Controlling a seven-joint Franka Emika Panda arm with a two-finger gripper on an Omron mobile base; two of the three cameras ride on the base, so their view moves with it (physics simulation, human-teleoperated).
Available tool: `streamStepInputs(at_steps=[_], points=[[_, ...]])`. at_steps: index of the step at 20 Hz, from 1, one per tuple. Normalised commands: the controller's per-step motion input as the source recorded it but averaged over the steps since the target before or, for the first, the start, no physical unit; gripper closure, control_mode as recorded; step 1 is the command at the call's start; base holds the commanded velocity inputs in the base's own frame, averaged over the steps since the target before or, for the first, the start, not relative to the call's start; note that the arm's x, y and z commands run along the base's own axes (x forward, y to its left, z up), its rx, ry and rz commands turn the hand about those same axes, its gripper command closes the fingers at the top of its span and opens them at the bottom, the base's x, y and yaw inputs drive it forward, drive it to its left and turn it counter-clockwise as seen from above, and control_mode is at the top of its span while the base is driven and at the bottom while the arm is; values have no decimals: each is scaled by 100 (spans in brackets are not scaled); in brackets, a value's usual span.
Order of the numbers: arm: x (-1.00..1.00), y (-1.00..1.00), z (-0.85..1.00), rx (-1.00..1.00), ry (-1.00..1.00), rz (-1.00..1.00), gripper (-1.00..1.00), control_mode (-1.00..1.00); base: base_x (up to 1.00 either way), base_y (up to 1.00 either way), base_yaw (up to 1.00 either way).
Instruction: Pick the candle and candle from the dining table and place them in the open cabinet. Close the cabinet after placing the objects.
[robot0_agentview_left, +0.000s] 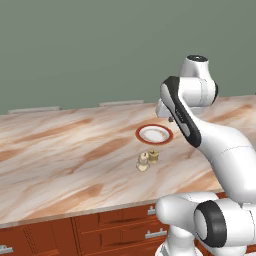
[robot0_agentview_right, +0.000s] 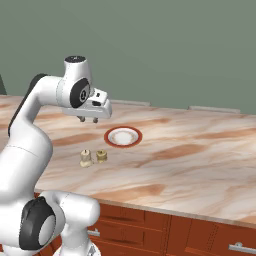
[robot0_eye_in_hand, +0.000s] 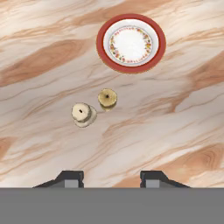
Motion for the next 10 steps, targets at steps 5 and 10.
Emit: streamStepInputs(at_steps=[5, 10], points=[[-9, 0, -2, 0, 0, 0, -100, -100, 0, 0, 0], [-37, 0, -15, 0, -6, 0, -100, -100, 0, 0, 0]])
